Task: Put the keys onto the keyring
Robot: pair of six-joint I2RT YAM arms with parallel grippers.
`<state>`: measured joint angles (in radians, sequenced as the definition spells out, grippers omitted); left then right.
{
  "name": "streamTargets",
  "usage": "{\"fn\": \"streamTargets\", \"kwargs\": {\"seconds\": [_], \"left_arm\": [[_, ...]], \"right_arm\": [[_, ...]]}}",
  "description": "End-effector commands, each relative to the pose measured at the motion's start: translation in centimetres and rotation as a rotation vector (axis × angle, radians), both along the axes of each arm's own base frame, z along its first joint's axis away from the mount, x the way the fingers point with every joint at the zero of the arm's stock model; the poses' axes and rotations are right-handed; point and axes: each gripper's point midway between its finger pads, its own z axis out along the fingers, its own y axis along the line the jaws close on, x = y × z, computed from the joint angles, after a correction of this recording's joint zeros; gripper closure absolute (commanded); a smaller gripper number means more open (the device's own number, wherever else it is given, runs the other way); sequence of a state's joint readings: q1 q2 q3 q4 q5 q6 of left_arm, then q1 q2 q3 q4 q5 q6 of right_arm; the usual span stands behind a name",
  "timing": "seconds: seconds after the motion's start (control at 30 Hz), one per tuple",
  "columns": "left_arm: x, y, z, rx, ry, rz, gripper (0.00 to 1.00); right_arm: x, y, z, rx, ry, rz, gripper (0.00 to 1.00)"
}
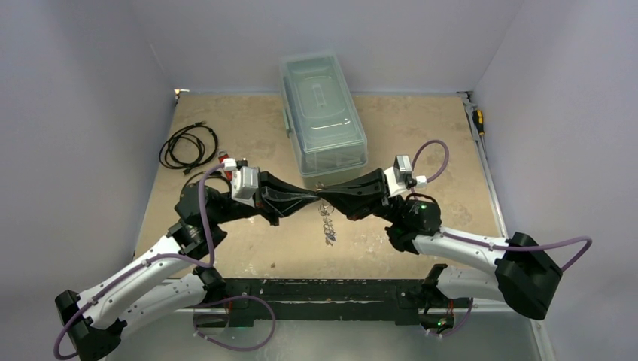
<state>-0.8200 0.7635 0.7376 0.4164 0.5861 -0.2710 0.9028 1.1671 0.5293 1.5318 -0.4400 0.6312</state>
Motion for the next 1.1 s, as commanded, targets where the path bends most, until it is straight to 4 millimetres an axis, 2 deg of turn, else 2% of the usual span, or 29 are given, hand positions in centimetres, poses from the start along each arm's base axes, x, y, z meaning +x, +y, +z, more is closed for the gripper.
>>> {"fn": "streamTargets", "kwargs": {"seconds": [0.0,0.1,0.17,0.27,0.33,0.47,0.7,0.9,1.07], "left_arm": [[1.2,0.5,0.8,-0.041,-0.016,0.08,1.0],[1.5,0.9,0.9,-0.036,-0.012,0.113,1.0],[1.6,1.1,1.0,-0.037,-0.012,0.124,1.0],[1.4,1.3,1.2,-0.04,-0.015,0.129,1.0],[1.4,1.4,1.2,-0.041,-0.013,0.132,1.0],[1.3,1.5,1.3,-0.04,-0.015,0.13,1.0],[0.9,1.7,1.3,-0.029,-0.022,0.119,1.0],[0.5,1.6,1.2,-0.019,-0.025,0.101,1.0],[0.3,1.6,1.2,0.009,-0.04,0.095,1.0]], "right_arm": [[-4.3,-3.6,4.6,0.223,-0.206,0.07,1.0],[-4.3,-3.6,4.2,0.212,-0.189,0.078,0.98],[-4.4,-3.6,3.8,0.205,-0.184,0.08,0.82],[-4.4,-3.6,3.4,0.195,-0.18,0.079,0.65],[-4.4,-3.7,3.3,0.192,-0.181,0.077,0.57],[-4.4,-3.7,3.2,0.177,-0.183,0.063,0.49],[-3.1,-3.4,3.1,0.114,-0.178,-0.049,0.38],[-2.0,-3.3,3.1,0.026,-0.203,-0.162,0.36],[0.3,-1.5,1.7,-0.273,-0.254,-0.285,0.39]]}}
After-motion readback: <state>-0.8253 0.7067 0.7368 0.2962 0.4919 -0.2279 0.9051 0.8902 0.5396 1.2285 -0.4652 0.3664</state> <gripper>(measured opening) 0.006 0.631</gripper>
